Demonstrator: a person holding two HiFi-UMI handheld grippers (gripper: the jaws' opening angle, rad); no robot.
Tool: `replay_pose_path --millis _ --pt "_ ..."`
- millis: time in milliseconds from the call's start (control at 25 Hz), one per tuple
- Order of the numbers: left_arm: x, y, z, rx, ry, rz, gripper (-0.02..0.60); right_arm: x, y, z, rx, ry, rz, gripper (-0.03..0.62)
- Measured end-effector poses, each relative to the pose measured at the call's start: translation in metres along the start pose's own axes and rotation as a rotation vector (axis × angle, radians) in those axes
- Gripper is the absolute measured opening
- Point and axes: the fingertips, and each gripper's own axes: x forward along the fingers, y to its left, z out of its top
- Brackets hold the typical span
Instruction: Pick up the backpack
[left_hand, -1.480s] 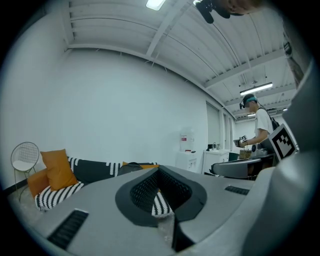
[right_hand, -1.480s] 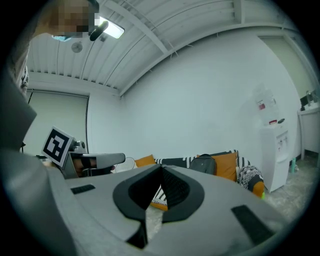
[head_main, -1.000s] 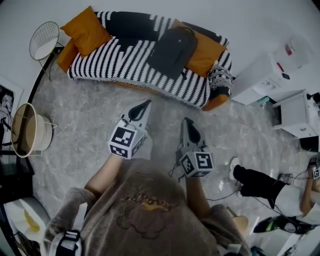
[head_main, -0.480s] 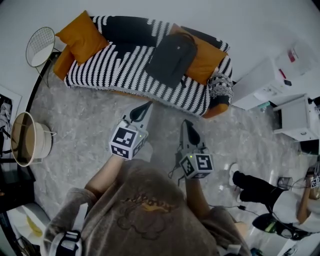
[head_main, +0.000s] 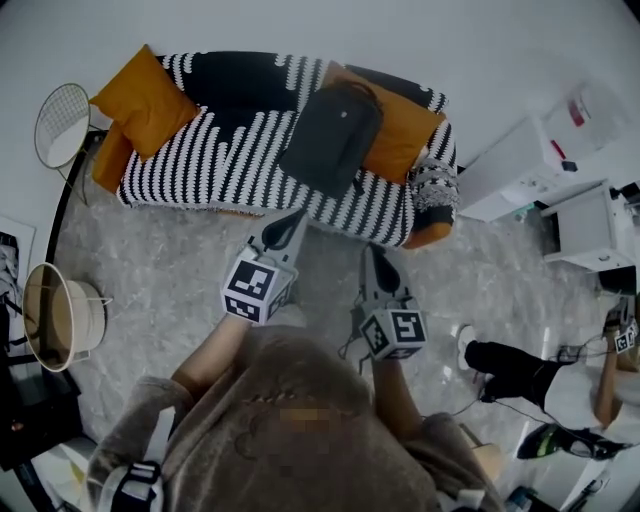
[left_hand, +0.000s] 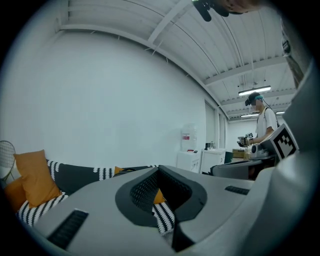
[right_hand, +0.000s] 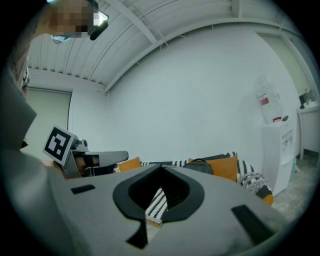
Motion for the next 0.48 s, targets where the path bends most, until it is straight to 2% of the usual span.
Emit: replay_pose_path --millis 480 --pt "0.053 0.056 0.007 0.004 0.013 -0.029 0.002 0.074 -0.014 0.013 -0.004 -0.009 -0.028 0.000"
